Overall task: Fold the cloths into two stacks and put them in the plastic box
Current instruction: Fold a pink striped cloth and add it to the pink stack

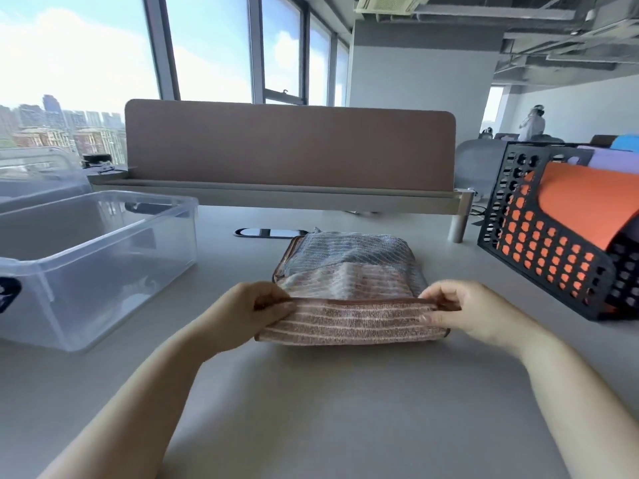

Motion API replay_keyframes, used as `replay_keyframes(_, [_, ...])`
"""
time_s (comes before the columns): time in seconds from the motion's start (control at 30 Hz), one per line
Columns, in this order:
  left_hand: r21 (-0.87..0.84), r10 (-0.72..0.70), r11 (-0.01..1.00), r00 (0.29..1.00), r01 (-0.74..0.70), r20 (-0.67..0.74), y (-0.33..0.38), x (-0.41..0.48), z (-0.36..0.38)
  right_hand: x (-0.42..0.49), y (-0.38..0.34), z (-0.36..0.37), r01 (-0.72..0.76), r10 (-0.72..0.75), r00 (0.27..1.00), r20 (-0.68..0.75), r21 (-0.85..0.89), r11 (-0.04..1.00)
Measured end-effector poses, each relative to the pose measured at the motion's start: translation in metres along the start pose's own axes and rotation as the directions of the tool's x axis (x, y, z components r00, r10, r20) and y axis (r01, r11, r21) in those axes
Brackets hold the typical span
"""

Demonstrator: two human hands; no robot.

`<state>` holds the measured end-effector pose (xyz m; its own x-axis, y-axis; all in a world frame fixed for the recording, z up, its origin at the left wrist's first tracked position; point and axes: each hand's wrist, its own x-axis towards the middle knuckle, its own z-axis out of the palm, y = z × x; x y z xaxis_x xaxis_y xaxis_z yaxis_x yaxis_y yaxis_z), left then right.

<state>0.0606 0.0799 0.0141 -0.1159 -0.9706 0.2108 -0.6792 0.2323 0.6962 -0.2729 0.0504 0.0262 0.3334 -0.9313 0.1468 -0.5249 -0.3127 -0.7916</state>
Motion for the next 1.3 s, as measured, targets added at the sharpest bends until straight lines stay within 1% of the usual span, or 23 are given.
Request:
replay_keyframes(0.07, [-0.050,-0.051,0.997,0.989,0.058,0.142,-0.004,-0.003,-0.005,-0.006,0.002,-0.006,-0.043,0.036,0.998,0.060,0.123,0.992])
replay_keyframes(0.13, [-0.220,-0.061,0.969,0.976,0.108,0.211,-0.001,-0.007,-0.009,-0.010,0.004,-0.013,-0.082,0.047,0.993,0.112,0.331,0.940])
replay_keyframes(0.2, [-0.381,-0.056,0.914,0.972,0.141,0.226,0.001,-0.007,-0.014,-0.010,0.004,-0.016,-0.084,0.026,0.992,0.121,0.508,0.858])
replay_keyframes(0.27, [-0.415,-0.080,0.898,0.983,0.143,0.166,-0.003,-0.003,-0.013,-0.005,-0.001,-0.012,-0.067,0.040,0.997,0.059,0.572,0.817])
replay_keyframes(0.3, [-0.370,-0.101,0.920,0.991,0.125,0.082,-0.006,0.002,-0.009,0.001,-0.001,-0.008,-0.053,0.065,0.998,-0.003,0.552,0.832])
replay_keyframes(0.33, [-0.278,-0.112,0.956,0.993,0.098,-0.035,-0.009,0.007,-0.005,0.007,-0.002,-0.003,-0.038,0.088,0.993,-0.074,0.507,0.861])
replay_keyframes(0.37, [-0.164,-0.100,0.984,0.983,0.075,-0.152,-0.012,0.013,0.001,0.016,-0.002,0.004,-0.008,0.091,0.982,-0.165,0.442,0.897])
replay_keyframes(0.4, [-0.075,-0.075,0.995,0.968,0.058,-0.241,-0.014,0.018,0.006,0.024,-0.002,0.012,0.021,0.079,0.958,-0.276,0.339,0.941])
replay_keyframes(0.43, [-0.035,-0.063,0.998,0.953,0.056,-0.295,-0.017,0.024,0.010,0.033,0.001,0.020,0.038,0.049,0.928,-0.368,0.226,0.973])
replay_keyframes(0.47, [-0.029,-0.070,0.998,0.944,0.063,-0.321,-0.020,0.029,0.013,0.042,0.005,0.026,0.042,0.020,0.905,-0.426,0.135,0.990])
replay_keyframes(0.53, [0.020,-0.106,0.993,0.942,0.118,-0.319,-0.029,0.039,0.018,0.055,0.013,0.034,0.013,-0.014,0.891,-0.454,-0.005,1.000])
replay_keyframes(0.63, [0.236,-0.155,0.950,0.964,0.205,-0.214,-0.041,0.043,0.023,0.065,0.023,0.044,-0.069,0.004,0.935,-0.354,-0.170,0.983])
replay_keyframes(0.67, [0.270,-0.159,0.940,0.968,0.208,-0.195,-0.042,0.043,0.024,0.064,0.025,0.046,-0.086,0.020,0.946,-0.324,-0.191,0.978])
replay_keyframes(0.73, [0.257,-0.141,0.948,0.972,0.187,-0.186,-0.042,0.044,0.025,0.063,0.026,0.046,-0.088,0.024,0.946,-0.323,-0.183,0.979])
replay_keyframes(0.83, [0.171,-0.098,0.976,0.976,0.132,-0.195,-0.037,0.043,0.025,0.059,0.021,0.040,-0.031,-0.006,0.922,-0.387,-0.089,0.996])
replay_keyframes(0.87, [0.095,-0.108,0.987,0.971,0.130,-0.215,-0.035,0.042,0.024,0.056,0.019,0.037,-0.004,-0.008,0.919,-0.395,-0.030,1.000])
replay_keyframes(0.93, [-0.151,-0.174,0.979,0.955,0.140,-0.241,-0.028,0.037,0.018,0.047,0.013,0.031,0.062,-0.002,0.918,-0.396,0.139,0.988])
replay_keyframes(1.0, [-0.375,-0.206,0.921,0.948,0.105,-0.242,-0.023,0.033,0.010,0.039,0.011,0.024,0.113,0.030,0.916,-0.400,0.330,0.937])
replay_keyframes(1.07, [-0.520,-0.206,0.852,0.949,0.054,-0.240,-0.018,0.030,0.004,0.031,0.009,0.016,0.129,0.072,0.927,-0.369,0.491,0.862])
replay_keyframes(1.1, [-0.579,-0.197,0.815,0.951,0.023,-0.240,-0.014,0.029,0.002,0.029,0.008,0.014,0.130,0.080,0.933,-0.350,0.537,0.834])
replay_keyframes(1.17, [-0.648,-0.180,0.761,0.952,-0.024,-0.247,-0.007,0.026,0.001,0.027,0.006,0.011,0.167,0.071,0.932,-0.355,0.596,0.785])
replay_keyframes(1.23, [-0.682,-0.168,0.729,0.950,-0.060,-0.262,0.000,0.022,0.000,0.026,0.002,0.010,0.224,0.065,0.914,-0.401,0.631,0.743])
replay_keyframes(1.3, [-0.707,-0.159,0.701,0.948,-0.087,-0.274,0.004,0.020,-0.001,0.026,-0.001,0.010,0.270,0.051,0.893,-0.448,0.621,0.736])
